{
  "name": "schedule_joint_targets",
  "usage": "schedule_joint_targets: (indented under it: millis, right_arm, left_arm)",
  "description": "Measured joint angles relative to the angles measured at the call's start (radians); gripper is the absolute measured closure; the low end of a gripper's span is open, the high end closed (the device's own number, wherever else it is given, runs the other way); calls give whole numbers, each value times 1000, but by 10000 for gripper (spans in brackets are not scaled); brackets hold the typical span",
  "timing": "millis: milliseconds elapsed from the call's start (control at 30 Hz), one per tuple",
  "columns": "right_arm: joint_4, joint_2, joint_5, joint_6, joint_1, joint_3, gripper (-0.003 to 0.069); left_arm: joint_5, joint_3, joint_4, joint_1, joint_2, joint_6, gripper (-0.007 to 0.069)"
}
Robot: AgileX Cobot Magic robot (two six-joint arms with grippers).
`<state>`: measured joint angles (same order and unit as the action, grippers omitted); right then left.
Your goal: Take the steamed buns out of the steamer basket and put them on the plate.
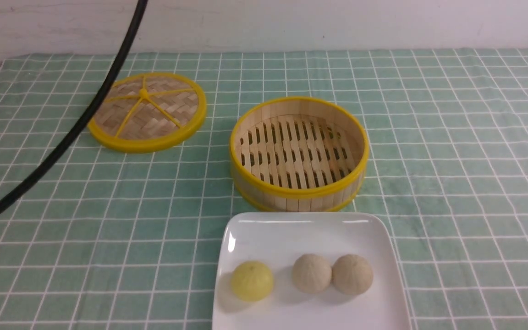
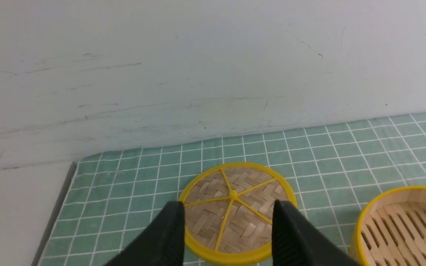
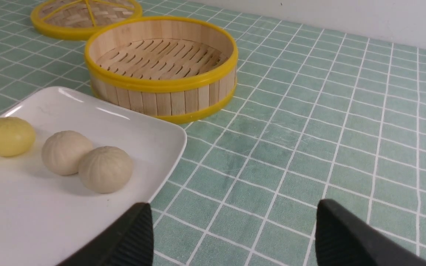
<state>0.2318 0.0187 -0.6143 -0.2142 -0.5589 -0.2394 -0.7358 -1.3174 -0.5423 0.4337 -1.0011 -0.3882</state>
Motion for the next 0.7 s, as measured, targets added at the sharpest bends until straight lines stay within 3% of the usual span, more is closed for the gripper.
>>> schedule_joint_targets:
  millis: [367, 700]
  right_arm:
    - [0, 0, 0, 0, 0, 0, 90]
    - [1, 0, 1, 0, 0, 0, 90]
  left_arm:
    - [9, 0, 80, 0, 0, -15, 277]
    - [-12, 0, 39, 0, -4, -9, 277]
